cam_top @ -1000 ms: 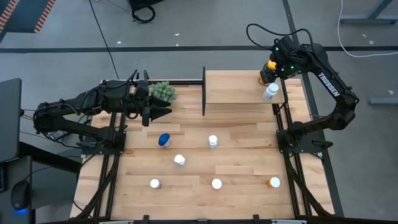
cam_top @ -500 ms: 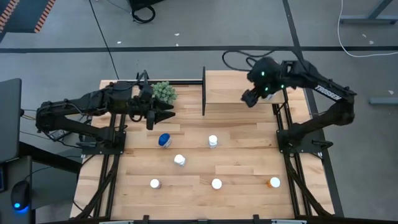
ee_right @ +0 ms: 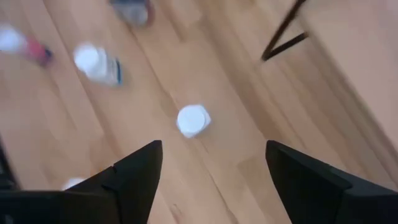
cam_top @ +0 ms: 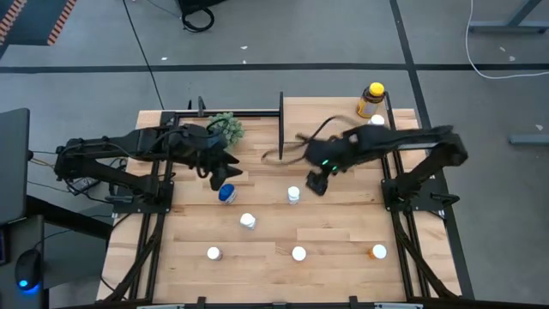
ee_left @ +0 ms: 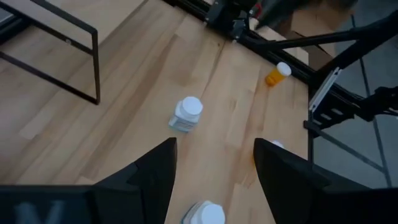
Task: Pick and place medicine bottles onto shelf by color
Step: Put the top white and blue medicine bottle on the shelf
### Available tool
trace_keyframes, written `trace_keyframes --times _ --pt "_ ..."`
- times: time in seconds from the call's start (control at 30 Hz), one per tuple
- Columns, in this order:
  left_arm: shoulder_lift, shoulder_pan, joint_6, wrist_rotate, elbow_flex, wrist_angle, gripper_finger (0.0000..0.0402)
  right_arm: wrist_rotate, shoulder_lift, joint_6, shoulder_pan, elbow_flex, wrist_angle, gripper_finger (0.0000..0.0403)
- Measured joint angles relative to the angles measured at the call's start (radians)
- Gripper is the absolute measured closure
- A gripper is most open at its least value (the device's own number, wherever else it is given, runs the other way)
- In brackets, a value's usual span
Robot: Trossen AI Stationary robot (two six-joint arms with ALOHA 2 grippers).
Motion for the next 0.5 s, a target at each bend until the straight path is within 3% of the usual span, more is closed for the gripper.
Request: trace_keyframes --times 0.3,0.5 --pt "-0.044 0.000 -0.032 -0.001 0.001 -0.016 0.0182 -0.058 0.239 -0.169 0.000 0.000 0.013 0.0060" --pt "-0.094 0.000 -0.063 -0.001 0.001 -0.036 0.0184 -0.071 0.297 -0.174 -0.017 0.000 0.078 0.0054"
